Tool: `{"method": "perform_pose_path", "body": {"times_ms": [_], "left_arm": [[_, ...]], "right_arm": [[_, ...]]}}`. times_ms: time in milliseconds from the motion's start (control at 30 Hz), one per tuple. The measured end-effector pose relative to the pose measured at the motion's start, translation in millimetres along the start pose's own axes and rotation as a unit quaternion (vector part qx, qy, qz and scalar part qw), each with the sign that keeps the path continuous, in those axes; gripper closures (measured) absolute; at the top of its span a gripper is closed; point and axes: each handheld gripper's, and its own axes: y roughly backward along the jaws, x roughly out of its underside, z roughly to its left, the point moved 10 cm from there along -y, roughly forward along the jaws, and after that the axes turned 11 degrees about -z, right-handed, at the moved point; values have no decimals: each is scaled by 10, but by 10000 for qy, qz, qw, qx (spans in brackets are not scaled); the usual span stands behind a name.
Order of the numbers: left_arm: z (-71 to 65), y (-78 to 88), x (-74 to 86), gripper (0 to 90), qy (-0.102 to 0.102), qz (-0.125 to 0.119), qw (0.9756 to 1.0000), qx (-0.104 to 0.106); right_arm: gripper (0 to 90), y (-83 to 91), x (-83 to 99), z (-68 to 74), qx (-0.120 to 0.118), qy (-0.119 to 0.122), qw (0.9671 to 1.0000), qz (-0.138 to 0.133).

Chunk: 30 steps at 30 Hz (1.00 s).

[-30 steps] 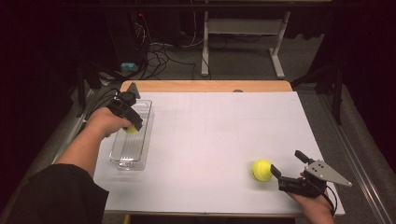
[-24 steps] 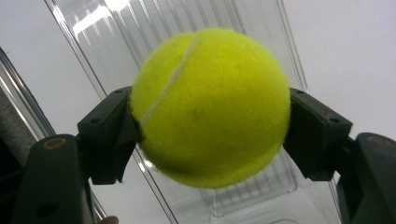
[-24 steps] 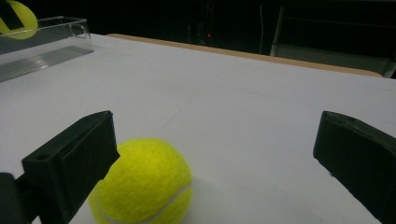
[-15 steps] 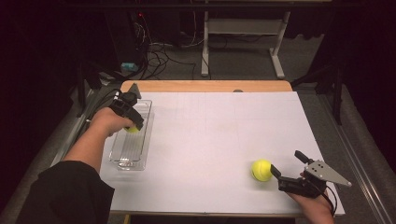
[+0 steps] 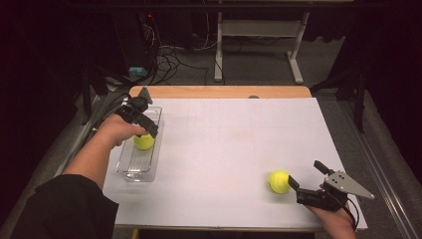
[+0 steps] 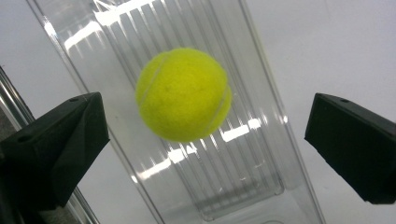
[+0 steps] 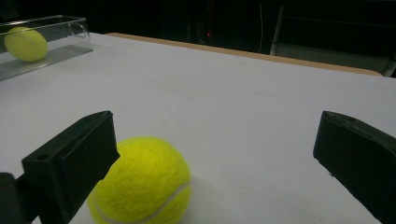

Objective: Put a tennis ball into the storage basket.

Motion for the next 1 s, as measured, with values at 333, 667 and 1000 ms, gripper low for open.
{"method": "perform_pose_path", "body": {"times_ms": [333, 667, 1000], "left_arm": [[-289, 43, 2, 4, -333, -110, 9994, 59], [-572, 1, -7, 5, -670, -133, 9974, 213], [-1072, -75, 2, 5, -1289, -93, 9912, 280]], "right_arm": [[0, 0, -6, 7, 2, -9, 10000, -8], [0, -6, 6, 9, -3, 8, 10000, 9], [0, -12, 14, 22, -17, -2, 10000, 31]]}}
